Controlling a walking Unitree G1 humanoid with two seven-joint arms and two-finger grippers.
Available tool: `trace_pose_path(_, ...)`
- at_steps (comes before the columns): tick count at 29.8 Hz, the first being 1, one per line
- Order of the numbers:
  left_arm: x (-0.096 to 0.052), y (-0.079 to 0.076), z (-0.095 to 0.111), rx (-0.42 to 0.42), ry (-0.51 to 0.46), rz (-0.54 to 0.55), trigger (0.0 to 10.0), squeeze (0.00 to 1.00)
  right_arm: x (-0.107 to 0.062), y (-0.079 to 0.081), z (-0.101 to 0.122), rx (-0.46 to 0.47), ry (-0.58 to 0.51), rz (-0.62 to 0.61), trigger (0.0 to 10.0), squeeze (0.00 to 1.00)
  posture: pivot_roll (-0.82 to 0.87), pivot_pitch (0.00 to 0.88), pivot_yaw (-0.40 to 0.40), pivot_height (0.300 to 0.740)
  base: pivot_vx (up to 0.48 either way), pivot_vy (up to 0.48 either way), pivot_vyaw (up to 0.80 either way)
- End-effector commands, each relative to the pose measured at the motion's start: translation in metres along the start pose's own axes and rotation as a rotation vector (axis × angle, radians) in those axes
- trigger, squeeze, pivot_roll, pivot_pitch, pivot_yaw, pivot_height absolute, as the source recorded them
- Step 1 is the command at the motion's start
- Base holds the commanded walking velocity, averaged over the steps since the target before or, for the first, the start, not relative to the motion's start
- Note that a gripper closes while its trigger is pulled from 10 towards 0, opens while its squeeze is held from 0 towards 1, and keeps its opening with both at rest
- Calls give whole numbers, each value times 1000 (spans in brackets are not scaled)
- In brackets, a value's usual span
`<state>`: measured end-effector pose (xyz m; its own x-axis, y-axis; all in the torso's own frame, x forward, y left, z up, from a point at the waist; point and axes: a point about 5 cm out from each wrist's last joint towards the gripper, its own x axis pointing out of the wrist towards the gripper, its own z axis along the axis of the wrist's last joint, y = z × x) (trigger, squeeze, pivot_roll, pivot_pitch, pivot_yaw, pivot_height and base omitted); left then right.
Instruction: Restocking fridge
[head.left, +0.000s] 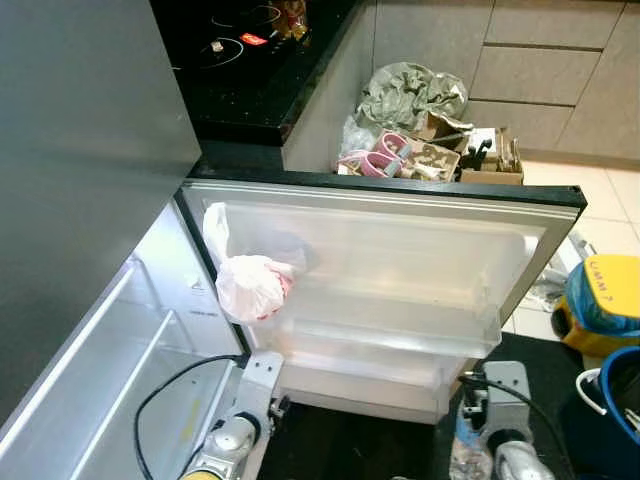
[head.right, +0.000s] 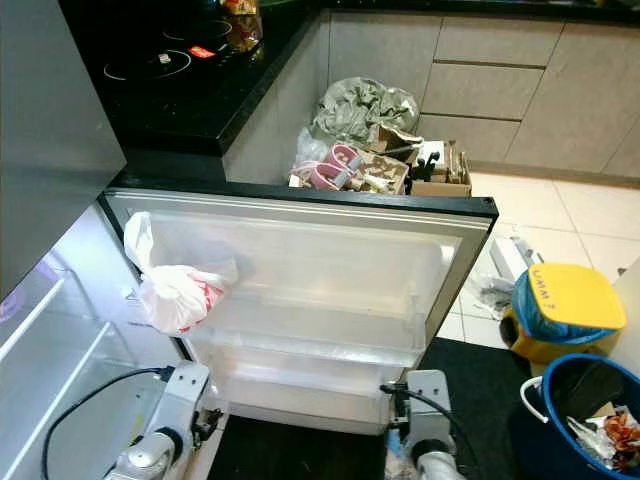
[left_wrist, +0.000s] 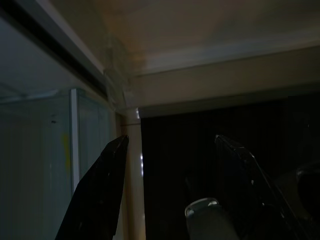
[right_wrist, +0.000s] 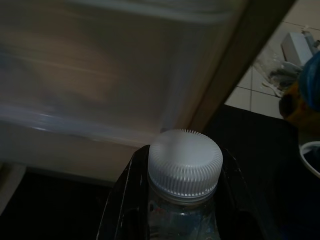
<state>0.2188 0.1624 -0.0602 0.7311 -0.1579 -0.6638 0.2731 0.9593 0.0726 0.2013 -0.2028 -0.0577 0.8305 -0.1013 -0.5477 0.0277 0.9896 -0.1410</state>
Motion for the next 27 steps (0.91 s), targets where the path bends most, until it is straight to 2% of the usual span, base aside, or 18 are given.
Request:
trace_pose_path(1,-4,9,-8,7,34,20,10000,0,3,3,10,-13,-56,9,10000,0,-77,50,11,740,0,0,0)
trace_pose_path(5,-6,12,-14,14,57,27,10000,0,8,11,24,-35,-111,33,10000,0,-72,53,8,740,0,0,0)
trace_pose_path(8,-7,13,-17,15,65,28,10000,0,9,14,27,-52,-120,43,10000,0,-69,55,5,740,0,0,0)
trace_pose_path(15,-8,11,-20,14,75,28,10000,0,7,15,23,-77,-103,50,10000,0,-71,57,0,736,0,0,0)
trace_pose_path(27,-8,9,-20,13,77,23,10000,0,6,14,20,-85,-98,49,10000,0,-73,57,-4,681,0,0,0)
